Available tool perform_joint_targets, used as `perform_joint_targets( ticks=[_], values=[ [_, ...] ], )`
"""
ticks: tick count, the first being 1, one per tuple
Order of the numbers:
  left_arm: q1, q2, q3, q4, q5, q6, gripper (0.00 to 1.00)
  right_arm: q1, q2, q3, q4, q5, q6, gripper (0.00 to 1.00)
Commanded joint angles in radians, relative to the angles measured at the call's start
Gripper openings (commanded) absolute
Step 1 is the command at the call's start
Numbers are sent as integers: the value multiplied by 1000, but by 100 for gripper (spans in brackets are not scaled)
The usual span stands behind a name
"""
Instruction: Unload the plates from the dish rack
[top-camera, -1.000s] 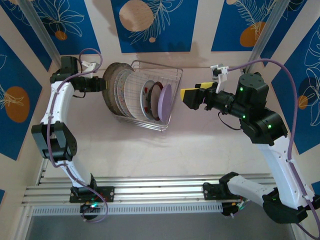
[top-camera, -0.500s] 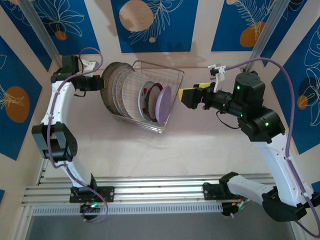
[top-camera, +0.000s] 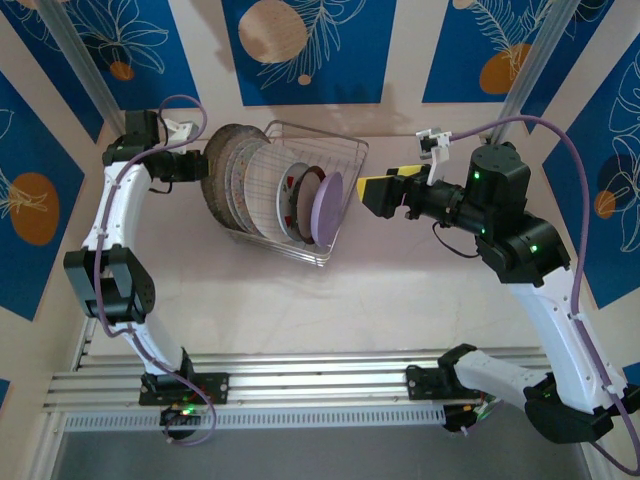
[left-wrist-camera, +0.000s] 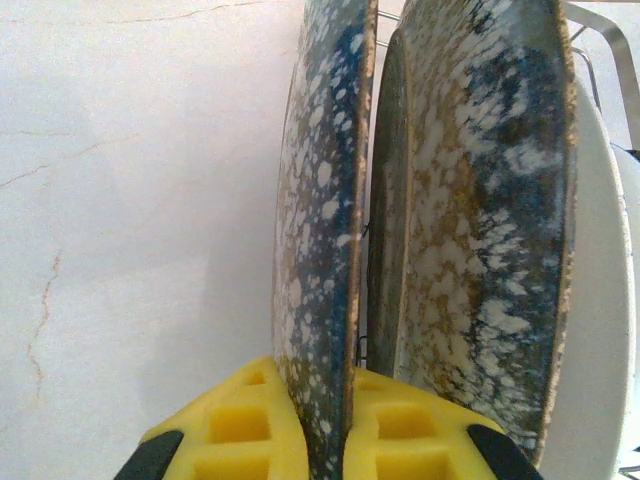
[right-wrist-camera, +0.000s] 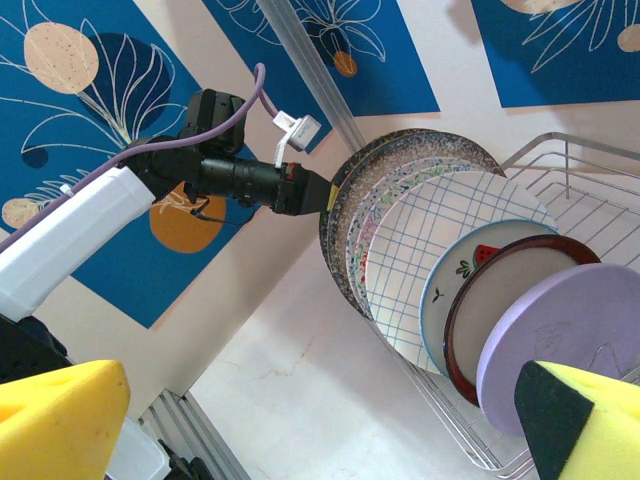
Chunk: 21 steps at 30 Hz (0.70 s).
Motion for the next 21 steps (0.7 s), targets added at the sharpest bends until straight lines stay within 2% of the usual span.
perform_joint_targets(
  ticks=[1, 21],
  values=[
    [-22, -19, 71, -37, 106, -13, 0, 10, -6, -6, 0, 4, 7, 100],
    [-21, -25, 217, -74, 71, -56, 0, 14, -14, -18, 3, 9, 15, 100]
  ],
)
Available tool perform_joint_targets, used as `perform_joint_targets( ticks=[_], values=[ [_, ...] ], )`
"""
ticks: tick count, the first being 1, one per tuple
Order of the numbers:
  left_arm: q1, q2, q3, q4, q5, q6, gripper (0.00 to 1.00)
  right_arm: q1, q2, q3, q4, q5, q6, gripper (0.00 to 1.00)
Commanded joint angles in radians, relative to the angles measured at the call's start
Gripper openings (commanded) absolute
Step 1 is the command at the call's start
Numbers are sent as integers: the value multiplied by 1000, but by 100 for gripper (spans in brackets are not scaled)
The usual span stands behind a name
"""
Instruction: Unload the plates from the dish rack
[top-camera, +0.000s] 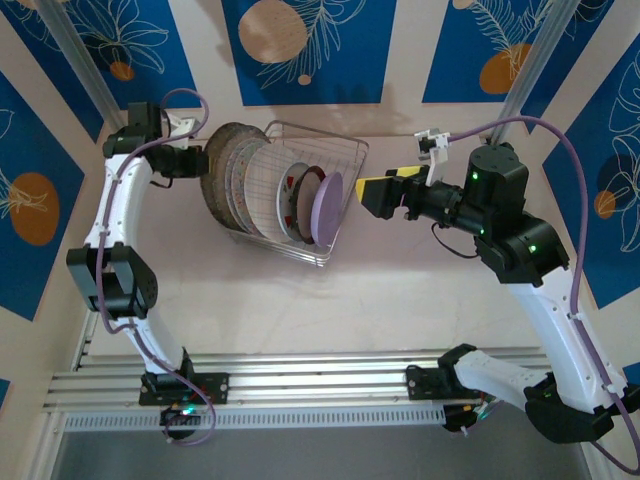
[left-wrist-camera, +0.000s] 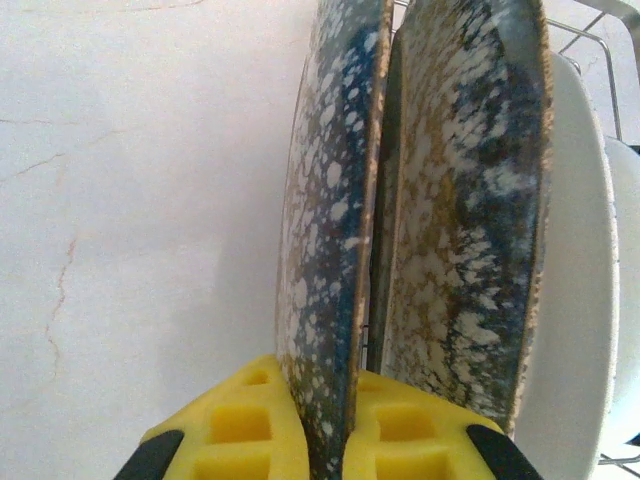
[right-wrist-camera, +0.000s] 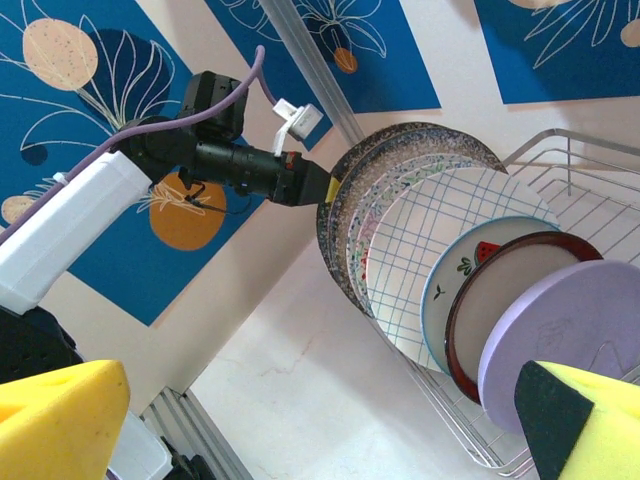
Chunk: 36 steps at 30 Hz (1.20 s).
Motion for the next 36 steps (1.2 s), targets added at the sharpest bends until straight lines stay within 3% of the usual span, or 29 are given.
perform_joint_targets(
  ticks=[1, 10, 27, 36],
  values=[
    [-2, -62, 97, 43, 130, -55, 0, 8, -14, -10, 2, 6, 14, 100],
    [-2, -64, 148, 18, 123, -74, 0, 8, -17, -16, 5, 7, 15, 100],
    [-2, -83, 287, -71, -24, -74, 0, 9, -20, -18, 14, 7, 20, 100],
    [-1, -86, 331, -88, -32, -83, 0, 10, -28, -27, 16, 7, 24, 100]
  ],
)
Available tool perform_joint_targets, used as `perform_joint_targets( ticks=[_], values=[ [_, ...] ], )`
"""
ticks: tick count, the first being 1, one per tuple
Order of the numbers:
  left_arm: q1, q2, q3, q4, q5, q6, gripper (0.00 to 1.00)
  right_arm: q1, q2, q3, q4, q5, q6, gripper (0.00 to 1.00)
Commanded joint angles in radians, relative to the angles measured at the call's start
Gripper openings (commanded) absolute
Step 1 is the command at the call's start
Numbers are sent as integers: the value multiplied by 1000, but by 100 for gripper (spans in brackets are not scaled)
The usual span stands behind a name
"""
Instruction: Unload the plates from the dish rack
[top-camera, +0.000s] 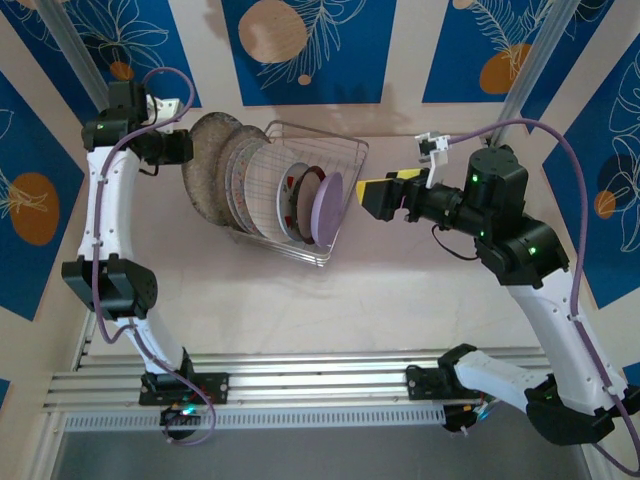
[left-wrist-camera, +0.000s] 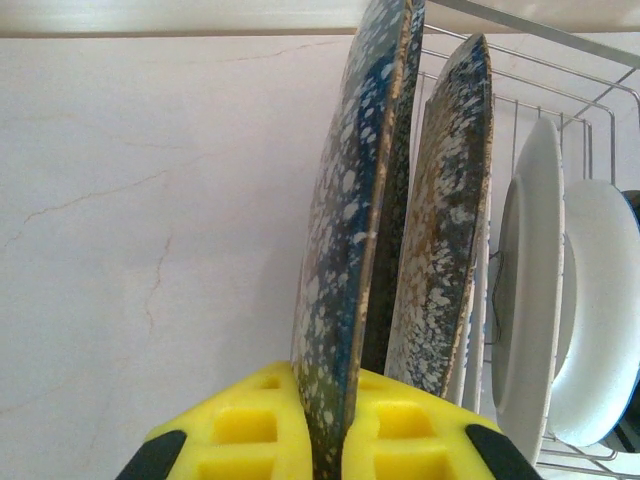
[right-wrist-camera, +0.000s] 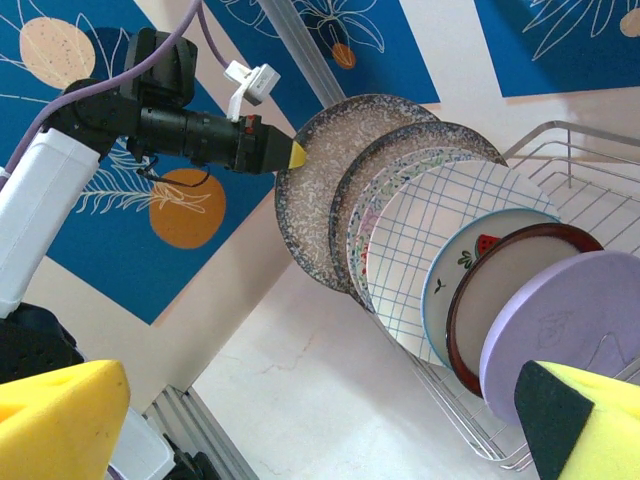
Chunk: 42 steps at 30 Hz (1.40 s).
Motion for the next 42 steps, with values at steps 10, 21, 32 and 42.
perform_joint_targets(
  ticks=[10, 21, 32, 42],
  values=[
    [8, -84, 166, 65, 117, -85, 0, 10, -24, -26, 21, 6, 20, 100],
    [14, -113, 209, 38, 27, -70, 0, 10, -26, -34, 31, -1, 23, 100],
    [14, -151, 212, 40, -71, -35, 0, 10, -27, -41, 37, -11, 30, 100],
    [14, -160, 230, 39, -144, -30, 0, 10, -26, -38, 37, -10, 28, 100]
  ],
)
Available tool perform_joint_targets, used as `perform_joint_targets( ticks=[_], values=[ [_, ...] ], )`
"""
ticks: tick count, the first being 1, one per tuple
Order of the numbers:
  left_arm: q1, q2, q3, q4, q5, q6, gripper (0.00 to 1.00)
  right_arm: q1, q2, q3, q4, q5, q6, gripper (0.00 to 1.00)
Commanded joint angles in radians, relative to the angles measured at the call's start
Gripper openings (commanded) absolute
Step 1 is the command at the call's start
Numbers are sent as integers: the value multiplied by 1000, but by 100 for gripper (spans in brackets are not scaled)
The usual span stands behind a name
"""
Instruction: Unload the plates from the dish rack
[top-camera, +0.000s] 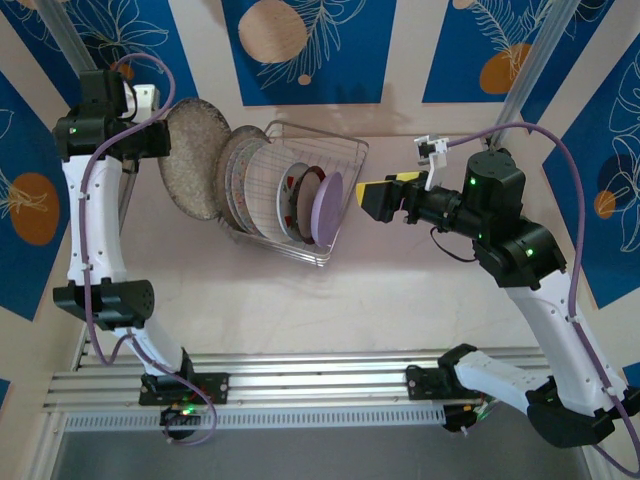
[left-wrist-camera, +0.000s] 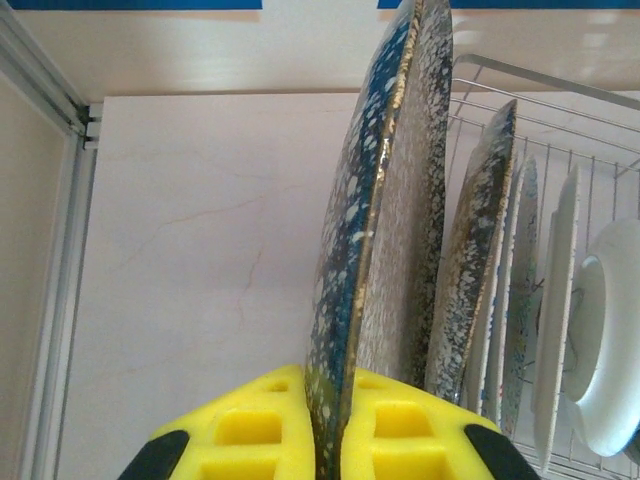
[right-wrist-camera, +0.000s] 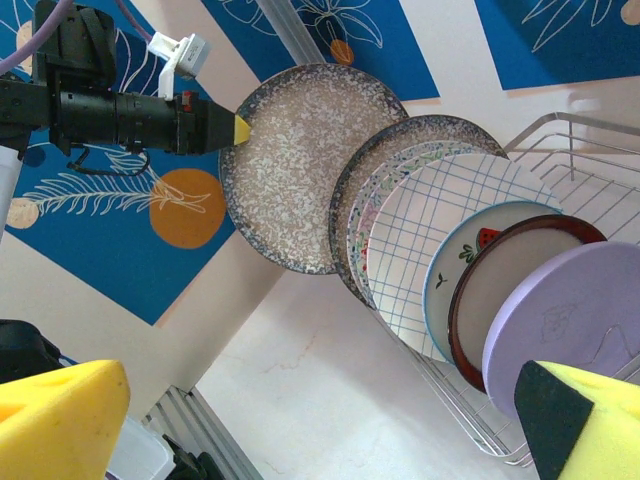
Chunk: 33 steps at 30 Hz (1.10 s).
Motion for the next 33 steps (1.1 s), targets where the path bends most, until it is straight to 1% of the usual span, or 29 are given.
perform_joint_targets(
  ticks=[1, 12, 26, 33],
  values=[
    [1, -88, 90, 142, 17, -21, 0, 10, -12, -3, 13, -9, 11, 100],
    [4, -96, 109, 145, -1, -23, 0, 10, -7, -1, 16, -12, 11, 100],
    [4, -114, 126, 116, -133, 2, 0, 11, -6, -4, 16, -20, 18, 100],
    [4, -131, 127, 116, -176, -2, 0, 11, -6, -9, 16, -22, 21, 100]
  ],
)
